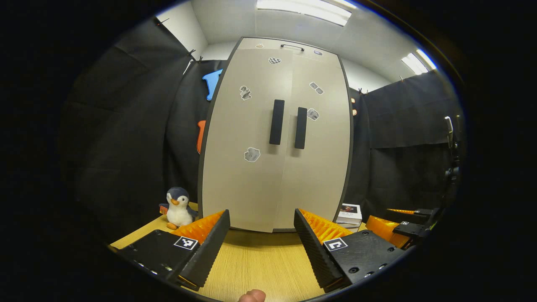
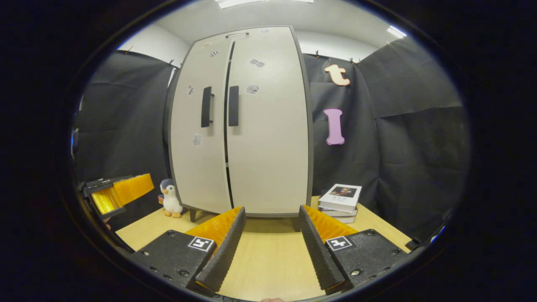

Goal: Grab one shoe with the right hand and put it into the shoe cabinet, grab the other shoe with the left hand and put it into the shoe cabinet; then close the right door with the right hand and the left door with the left hand.

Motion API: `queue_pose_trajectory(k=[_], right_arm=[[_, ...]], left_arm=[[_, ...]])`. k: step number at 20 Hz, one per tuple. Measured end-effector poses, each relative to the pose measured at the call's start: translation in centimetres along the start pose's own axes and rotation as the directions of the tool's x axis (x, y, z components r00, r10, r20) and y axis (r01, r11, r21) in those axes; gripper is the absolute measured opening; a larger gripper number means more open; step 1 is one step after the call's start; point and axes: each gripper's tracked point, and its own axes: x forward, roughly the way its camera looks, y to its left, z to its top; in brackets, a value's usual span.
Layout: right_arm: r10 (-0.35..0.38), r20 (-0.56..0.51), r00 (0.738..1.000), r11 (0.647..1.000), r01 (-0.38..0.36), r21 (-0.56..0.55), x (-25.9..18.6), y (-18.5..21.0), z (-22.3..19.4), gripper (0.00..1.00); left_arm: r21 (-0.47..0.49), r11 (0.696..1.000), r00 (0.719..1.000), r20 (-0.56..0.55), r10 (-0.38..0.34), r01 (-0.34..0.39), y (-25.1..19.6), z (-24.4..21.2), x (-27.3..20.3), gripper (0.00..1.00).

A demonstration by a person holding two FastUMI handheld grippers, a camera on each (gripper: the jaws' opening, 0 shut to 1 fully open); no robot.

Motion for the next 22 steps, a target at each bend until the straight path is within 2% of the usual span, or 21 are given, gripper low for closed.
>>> queue_pose_trajectory(k=[22], right_arm=[[-0.004,0.021,1.000,1.000,0.004,0.005,0.06,0.07,0.56,0.83]], left_arm=[[-0.002,1.000,1.000,0.004,-0.002,0.002,0.04,-0.09,0.69,0.93]])
